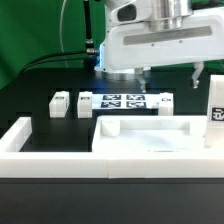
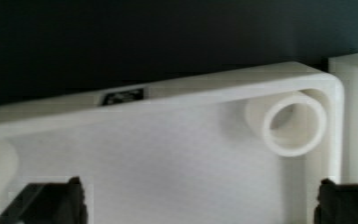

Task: Assemble desk

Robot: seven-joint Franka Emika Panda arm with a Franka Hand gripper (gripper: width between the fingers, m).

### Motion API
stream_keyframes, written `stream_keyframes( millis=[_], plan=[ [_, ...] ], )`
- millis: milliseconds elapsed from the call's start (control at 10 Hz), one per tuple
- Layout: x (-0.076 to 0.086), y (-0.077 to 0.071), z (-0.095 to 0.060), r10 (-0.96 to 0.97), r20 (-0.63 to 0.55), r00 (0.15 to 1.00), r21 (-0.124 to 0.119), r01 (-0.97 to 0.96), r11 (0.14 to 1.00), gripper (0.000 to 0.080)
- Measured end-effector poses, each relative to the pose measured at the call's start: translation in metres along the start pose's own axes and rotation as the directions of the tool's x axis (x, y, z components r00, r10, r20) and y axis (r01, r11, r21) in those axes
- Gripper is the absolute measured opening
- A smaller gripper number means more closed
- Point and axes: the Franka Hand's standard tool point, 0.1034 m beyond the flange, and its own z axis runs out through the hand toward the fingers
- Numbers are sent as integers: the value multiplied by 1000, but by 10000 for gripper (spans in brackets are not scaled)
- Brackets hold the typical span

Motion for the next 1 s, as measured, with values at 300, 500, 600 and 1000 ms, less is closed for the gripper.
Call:
stream_keyframes(
  millis=[300,500,600,1000],
  plan=[
    [-36,26,19,100,55,993,-14,-99,995,648],
    [-35,24,18,99,72,992,-12,-98,995,648],
    [-36,24,19,100,80,992,-13,-99,995,648],
    [-68,20,26,255,376,891,-34,-261,965,648]
  ],
)
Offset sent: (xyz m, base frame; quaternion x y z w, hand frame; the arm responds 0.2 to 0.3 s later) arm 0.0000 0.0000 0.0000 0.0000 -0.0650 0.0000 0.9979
